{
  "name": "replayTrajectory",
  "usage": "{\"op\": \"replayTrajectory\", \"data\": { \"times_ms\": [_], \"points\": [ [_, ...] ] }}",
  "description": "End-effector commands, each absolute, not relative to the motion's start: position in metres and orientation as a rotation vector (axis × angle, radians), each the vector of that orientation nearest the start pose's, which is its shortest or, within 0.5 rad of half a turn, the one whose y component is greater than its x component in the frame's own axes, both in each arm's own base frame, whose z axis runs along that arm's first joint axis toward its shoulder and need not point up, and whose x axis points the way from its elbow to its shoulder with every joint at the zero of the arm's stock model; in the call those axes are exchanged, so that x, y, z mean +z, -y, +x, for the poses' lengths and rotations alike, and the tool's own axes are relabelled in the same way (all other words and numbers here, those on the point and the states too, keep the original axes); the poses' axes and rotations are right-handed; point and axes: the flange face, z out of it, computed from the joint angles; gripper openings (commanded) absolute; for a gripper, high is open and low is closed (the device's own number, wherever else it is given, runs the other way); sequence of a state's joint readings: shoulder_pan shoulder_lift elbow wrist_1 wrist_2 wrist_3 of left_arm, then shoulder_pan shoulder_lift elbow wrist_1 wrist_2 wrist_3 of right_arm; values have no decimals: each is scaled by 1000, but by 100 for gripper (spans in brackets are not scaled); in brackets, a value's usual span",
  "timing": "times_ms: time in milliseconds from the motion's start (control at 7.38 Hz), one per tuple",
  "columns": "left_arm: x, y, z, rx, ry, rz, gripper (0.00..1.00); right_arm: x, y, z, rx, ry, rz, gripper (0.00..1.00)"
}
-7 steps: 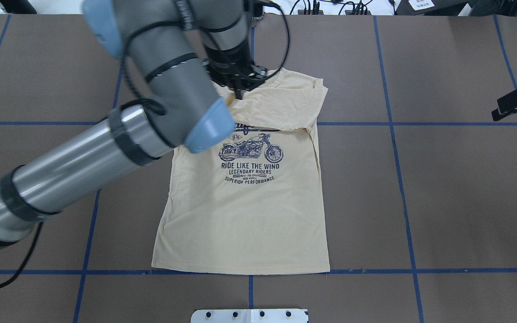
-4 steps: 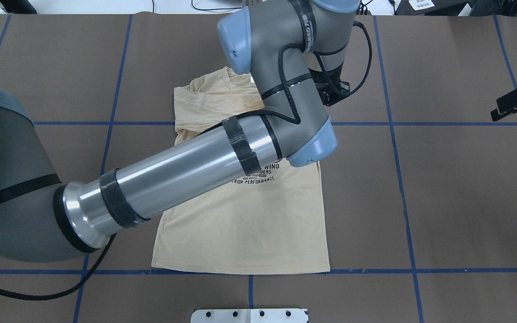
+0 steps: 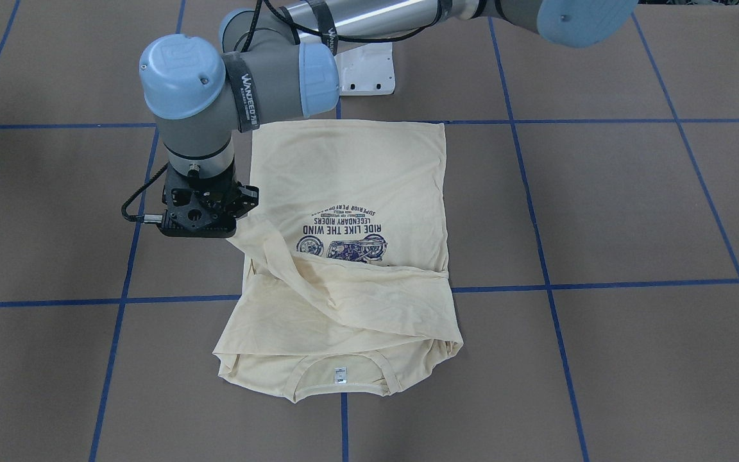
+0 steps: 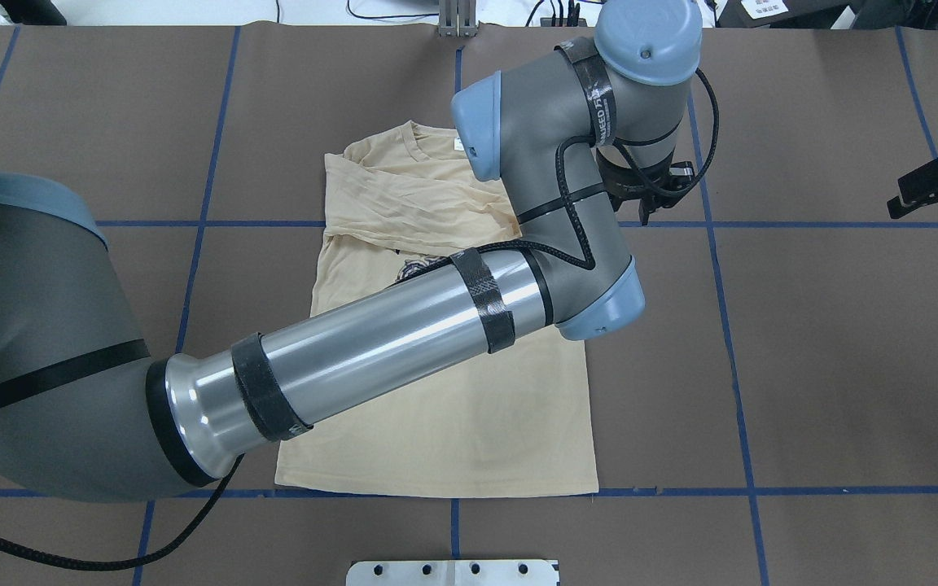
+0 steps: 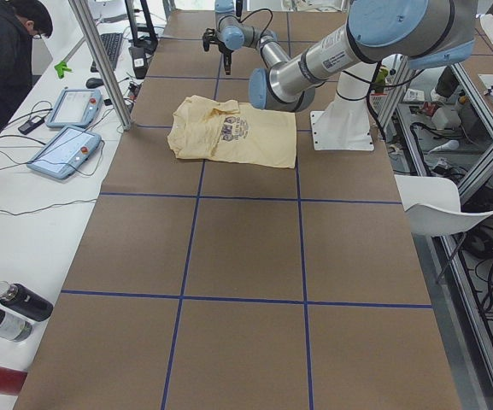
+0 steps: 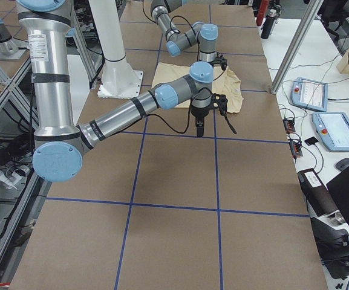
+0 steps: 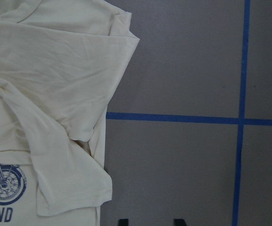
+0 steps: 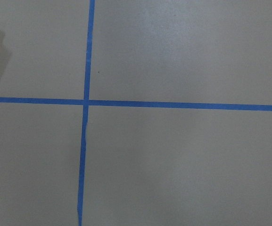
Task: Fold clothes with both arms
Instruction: 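Carry the sleeve across the shirt body with the left gripper, then release the sleeve with the left gripper while both grippers move to the hem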
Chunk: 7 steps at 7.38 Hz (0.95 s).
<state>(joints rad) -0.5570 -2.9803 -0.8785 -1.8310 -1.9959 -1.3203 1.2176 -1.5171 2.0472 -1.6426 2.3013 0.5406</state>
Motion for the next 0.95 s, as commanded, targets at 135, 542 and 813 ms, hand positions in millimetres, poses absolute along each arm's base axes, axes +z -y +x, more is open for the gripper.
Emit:
{"op": "replayTrajectory", "data": {
  "times_ms": [135, 542, 813],
  "points": [
    [-12, 497, 630, 50, -1040, 80, 100, 359, 473, -135, 151, 920, 72, 100],
    [113, 413, 494, 173, -1021, 152, 100, 304, 405, -237, 289, 977, 28, 100],
    [181, 360, 412, 241, -1017, 194, 100, 275, 329, -312, 337, 975, 11, 100]
  ]
}}
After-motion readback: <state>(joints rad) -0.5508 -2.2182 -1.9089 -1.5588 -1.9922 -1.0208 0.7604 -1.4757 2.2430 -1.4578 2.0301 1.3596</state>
